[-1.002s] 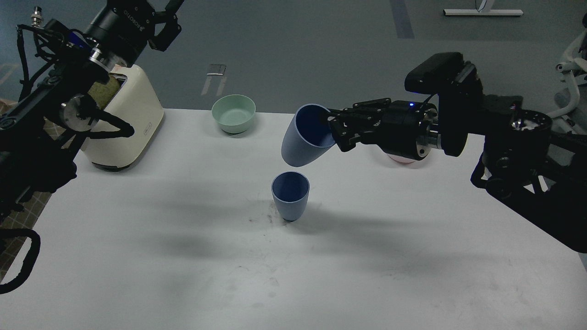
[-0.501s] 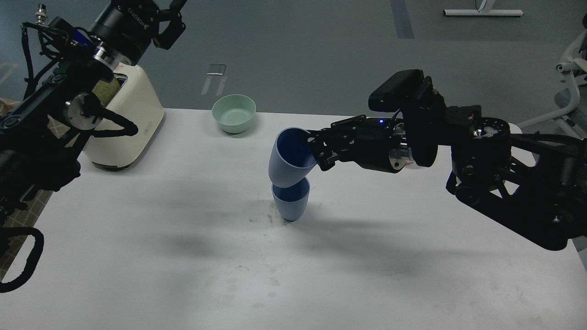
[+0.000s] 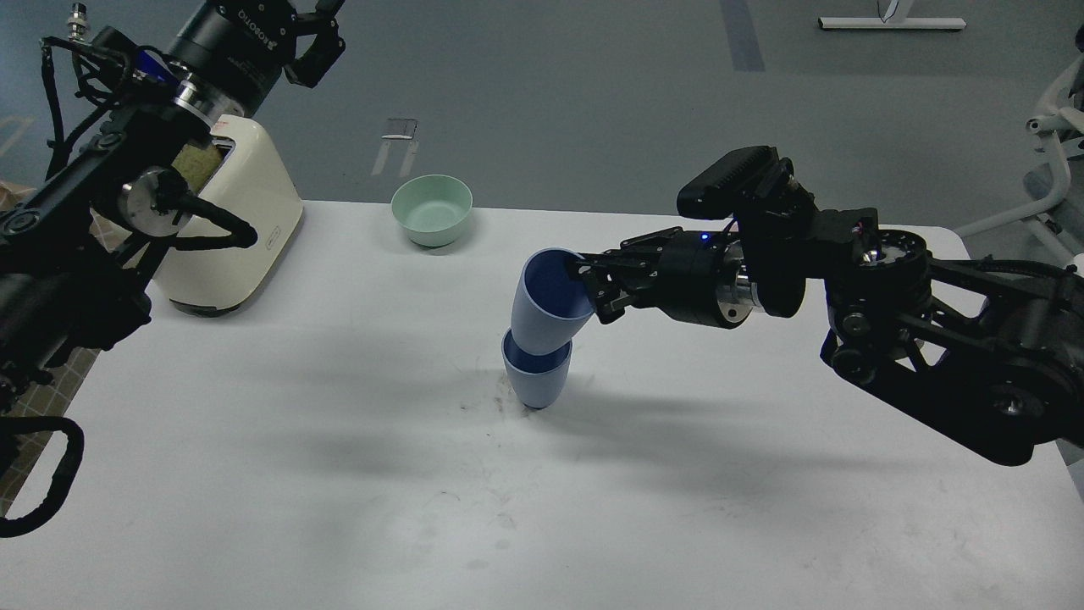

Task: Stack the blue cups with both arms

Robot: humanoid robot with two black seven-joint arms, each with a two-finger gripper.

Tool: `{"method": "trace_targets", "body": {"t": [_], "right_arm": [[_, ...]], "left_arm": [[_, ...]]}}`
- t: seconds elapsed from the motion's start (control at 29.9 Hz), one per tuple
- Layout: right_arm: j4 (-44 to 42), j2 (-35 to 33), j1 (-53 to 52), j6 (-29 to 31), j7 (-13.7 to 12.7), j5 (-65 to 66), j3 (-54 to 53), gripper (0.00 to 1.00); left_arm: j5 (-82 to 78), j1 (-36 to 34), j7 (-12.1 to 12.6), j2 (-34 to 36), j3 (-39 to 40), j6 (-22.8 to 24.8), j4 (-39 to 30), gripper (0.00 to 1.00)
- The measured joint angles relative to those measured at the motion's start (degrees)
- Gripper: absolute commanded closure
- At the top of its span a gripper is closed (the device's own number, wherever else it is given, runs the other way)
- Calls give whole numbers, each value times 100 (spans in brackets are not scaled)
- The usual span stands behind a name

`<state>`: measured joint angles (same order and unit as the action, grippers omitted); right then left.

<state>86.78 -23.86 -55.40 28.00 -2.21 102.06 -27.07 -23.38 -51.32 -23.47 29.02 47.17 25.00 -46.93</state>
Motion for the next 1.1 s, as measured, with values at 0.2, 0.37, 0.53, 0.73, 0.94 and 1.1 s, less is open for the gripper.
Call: {"method": "trace_targets", "body": {"t": [0.2, 0.37, 0.53, 0.73, 0.94, 1.1], "right_arm": [[-115, 57, 41, 0, -15, 6, 0, 100], [-141, 73, 79, 0, -16, 7, 0, 98], [-143, 75, 128, -1, -17, 7, 0, 90], [-144, 84, 150, -1, -17, -15, 0, 62], [-129, 92, 324, -1, -9, -33, -55, 49], [-117, 92, 340, -1, -8, -38, -83, 36]], "left_arm": [[0, -17, 1, -10, -28, -9, 0, 2], [0, -43, 1, -10, -32, -13, 0, 2], [0, -81, 1, -10, -32, -13, 0, 2], [0, -131, 1, -10, -38, -18, 9, 2], [-9, -138, 1, -16, -41, -49, 68, 2], [-9, -151, 1, 1, -41, -22, 69, 2]]}}
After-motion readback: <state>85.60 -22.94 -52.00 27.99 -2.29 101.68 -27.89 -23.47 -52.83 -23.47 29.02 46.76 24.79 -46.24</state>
